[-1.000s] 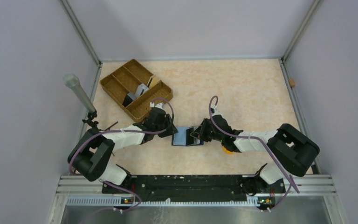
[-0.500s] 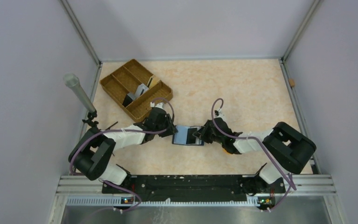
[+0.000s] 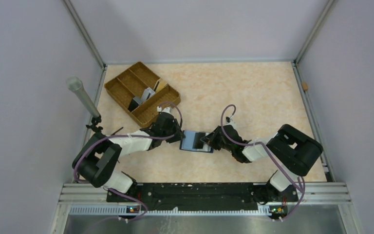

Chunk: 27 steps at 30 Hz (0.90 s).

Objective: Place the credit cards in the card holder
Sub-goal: Insert the credit card into the card holder.

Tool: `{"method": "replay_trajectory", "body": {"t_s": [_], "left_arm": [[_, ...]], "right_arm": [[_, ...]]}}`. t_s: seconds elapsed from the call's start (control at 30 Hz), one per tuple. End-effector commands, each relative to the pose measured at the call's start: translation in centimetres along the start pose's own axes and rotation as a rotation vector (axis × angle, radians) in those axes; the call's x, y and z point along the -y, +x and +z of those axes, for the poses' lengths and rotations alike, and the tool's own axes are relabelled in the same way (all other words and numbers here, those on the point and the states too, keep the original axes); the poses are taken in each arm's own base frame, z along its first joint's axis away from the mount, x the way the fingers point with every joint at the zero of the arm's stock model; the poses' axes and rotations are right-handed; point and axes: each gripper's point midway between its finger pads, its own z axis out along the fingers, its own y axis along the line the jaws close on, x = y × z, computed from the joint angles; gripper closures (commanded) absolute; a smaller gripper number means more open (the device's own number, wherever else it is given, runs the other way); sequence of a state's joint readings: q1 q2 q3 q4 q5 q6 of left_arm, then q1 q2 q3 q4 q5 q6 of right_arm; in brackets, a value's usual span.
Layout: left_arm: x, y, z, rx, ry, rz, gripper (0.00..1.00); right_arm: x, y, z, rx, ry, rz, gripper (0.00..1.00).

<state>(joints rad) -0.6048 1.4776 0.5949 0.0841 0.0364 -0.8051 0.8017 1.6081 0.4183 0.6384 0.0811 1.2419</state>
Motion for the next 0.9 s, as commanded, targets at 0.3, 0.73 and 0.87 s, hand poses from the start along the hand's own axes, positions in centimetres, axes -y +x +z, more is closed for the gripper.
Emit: {"method": "replay_trajectory", "body": {"t_s": [0.3,0.73,0.87], "left_arm": [[-3.0,3.2,0.4,-0.103,-0.105,0.021,0.71],[-2.3,3.2,0.2,-0.096,-0.076,0.004,0.73],[-2.5,3.1,-0.1,-0.082,-0.084,0.002,0.76]], "right_arm": [[3.6,2.8,1.5,-0.087,0.118,-0.041,1.00],[2.0,2.3,2.0,-0.068,0.160,-0.178,0.96],[1.4,1.4,1.3,-0.030,0.202,-0.269,0.80]]}}
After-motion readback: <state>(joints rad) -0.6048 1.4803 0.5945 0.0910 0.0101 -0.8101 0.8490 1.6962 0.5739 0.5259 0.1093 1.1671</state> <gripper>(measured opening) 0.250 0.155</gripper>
